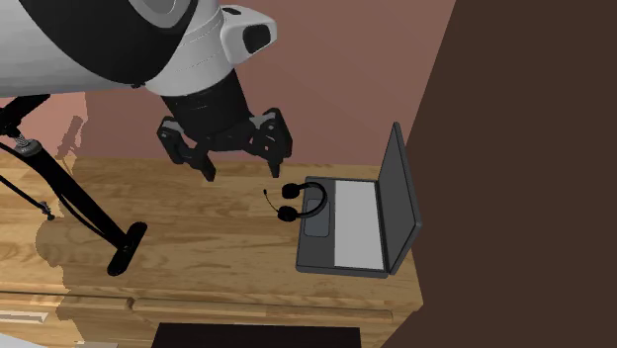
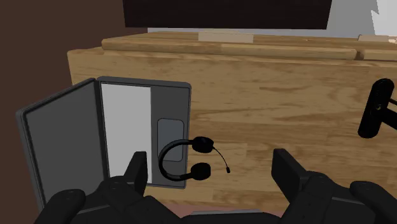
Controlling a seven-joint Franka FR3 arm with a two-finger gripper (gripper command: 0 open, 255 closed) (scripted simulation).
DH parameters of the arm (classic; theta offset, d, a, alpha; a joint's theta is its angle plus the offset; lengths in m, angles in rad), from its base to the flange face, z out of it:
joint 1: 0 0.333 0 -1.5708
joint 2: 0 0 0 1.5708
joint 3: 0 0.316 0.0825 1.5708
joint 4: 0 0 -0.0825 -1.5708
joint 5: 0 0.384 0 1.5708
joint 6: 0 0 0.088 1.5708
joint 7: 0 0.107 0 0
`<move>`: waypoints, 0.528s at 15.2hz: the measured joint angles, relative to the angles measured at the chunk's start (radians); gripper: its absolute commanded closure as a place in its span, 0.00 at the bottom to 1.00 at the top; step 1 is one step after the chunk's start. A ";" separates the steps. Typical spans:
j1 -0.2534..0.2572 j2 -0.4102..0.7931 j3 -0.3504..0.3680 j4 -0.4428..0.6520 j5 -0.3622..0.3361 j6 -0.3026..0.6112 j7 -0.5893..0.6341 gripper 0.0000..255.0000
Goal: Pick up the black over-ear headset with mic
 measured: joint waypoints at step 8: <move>0.012 0.135 -0.062 -0.063 -0.002 0.162 -0.078 0.00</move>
